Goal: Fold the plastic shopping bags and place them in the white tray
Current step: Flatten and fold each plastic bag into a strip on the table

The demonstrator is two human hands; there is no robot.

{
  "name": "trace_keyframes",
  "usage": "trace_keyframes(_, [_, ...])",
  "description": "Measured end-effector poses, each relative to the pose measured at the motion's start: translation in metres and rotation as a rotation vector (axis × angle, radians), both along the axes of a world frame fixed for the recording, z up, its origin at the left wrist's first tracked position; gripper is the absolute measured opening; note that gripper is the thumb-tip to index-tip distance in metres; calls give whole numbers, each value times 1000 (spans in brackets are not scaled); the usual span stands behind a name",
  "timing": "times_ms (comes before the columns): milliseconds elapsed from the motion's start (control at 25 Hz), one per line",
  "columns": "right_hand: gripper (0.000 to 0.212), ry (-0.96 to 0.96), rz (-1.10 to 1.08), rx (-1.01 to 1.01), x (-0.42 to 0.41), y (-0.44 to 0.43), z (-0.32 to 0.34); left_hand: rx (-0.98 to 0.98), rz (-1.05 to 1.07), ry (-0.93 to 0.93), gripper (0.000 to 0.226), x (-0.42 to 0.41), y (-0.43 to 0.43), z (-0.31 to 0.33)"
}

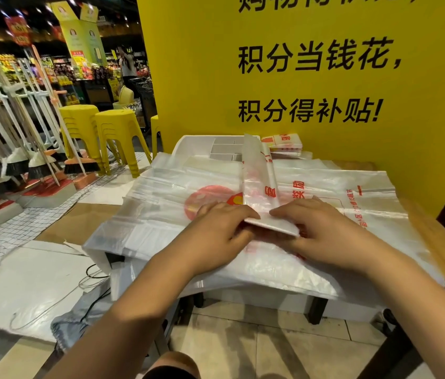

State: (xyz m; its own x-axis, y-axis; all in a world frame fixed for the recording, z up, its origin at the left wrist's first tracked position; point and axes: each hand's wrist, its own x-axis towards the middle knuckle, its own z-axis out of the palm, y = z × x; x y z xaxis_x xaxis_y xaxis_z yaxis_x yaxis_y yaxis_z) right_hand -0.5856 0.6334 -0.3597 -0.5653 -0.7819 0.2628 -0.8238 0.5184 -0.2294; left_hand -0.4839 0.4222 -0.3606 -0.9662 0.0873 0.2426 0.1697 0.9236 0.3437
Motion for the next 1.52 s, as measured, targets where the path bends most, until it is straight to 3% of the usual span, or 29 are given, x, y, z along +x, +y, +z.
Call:
trace_keyframes(80, [33, 18, 2, -114, 1, -6, -2, 55, 10, 30, 27, -2, -1, 0])
trace_keyframes(200, [14, 44, -1, -203, 19, 4, -1, 60, 9, 83, 34, 11, -4, 0])
trace_keyframes(440, [27, -115, 35, -213, 54, 18, 1, 236, -57, 63, 34, 42, -5, -10])
trace_keyframes(600, [17, -240, -31, -197, 44, 4, 7, 233, 30, 84, 22, 34, 3, -12])
trace_keyframes(720, [35, -268, -152, -235, 35, -6, 4, 182, 178, 86, 29, 26, 11, -16])
trace_keyframes(920, [49, -157, -326, -135, 34, -30, -2, 52, 321, 143, 28, 15, 22, -20])
trace_keyframes(1160, [33, -21, -558, 106, 43, -51, 2, -30, 382, 111, 31, 9, 24, -19])
trace_keyframes(1280, [36, 87, -619, 309, 46, -65, 3, -59, 393, 107, 28, 7, 23, -17])
trace_keyframes(1400, [43, 169, -627, 255, 44, -64, 7, -38, 352, 165, 27, 5, 21, -14])
trace_keyframes(1520, [49, 239, -420, 143, 38, -52, 1, -91, 211, 126, 40, 0, 16, -16])
